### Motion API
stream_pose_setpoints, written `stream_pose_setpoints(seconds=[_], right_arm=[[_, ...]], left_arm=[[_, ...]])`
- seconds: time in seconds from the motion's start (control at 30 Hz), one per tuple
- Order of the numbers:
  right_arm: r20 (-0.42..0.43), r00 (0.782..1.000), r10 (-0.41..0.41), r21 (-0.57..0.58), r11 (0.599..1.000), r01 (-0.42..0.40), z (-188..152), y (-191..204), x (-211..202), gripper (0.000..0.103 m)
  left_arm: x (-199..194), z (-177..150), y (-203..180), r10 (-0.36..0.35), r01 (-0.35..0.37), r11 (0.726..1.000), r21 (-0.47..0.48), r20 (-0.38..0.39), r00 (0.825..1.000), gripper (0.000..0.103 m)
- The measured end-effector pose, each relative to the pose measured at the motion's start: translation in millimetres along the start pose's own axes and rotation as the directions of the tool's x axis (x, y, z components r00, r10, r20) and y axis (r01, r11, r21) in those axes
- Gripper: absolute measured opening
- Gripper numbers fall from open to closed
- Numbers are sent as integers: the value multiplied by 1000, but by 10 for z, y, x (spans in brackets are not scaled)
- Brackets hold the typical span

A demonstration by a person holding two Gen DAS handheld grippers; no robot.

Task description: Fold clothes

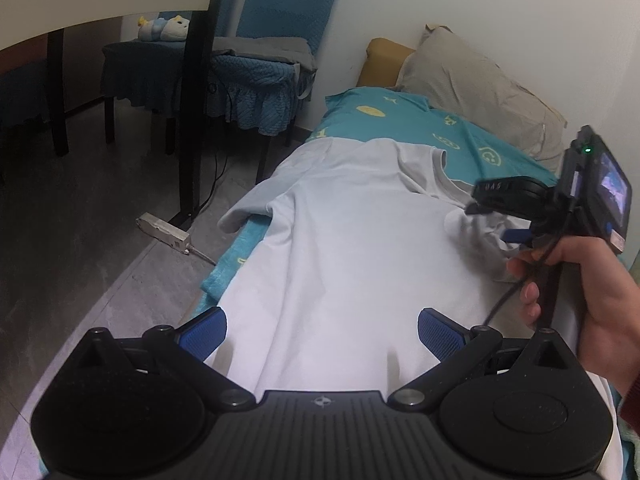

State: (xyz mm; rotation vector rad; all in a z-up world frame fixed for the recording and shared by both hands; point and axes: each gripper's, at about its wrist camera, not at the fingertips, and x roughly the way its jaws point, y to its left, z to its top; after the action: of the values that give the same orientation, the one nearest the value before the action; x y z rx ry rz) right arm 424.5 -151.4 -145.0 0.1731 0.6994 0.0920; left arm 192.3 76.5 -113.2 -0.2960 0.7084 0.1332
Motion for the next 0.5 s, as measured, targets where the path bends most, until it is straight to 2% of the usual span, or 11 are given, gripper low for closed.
stream_pose_setpoints(seconds=[0.1, 0.23, 0.37, 0.5], right_arm=[[47, 997, 58, -28, 998, -57, 3, -32, -395, 85], [97, 990, 102, -38, 994, -98, -79, -170, -1219, 85], [125, 985, 118, -45, 993, -113, -309, -386, -2180, 85], [181, 978, 105, 7, 994, -108, -637, -755, -3048, 85]], left_arm=[[-11, -9, -23, 5, -5, 1000, 19, 19, 1000, 103], [-93, -12, -54, 7, -9, 999, 41, 51, 999, 103], [-207, -72, -90, -20, 17, 999, 49, 57, 998, 103], [-313, -223, -180, -33, 30, 996, 90, 34, 999, 103]])
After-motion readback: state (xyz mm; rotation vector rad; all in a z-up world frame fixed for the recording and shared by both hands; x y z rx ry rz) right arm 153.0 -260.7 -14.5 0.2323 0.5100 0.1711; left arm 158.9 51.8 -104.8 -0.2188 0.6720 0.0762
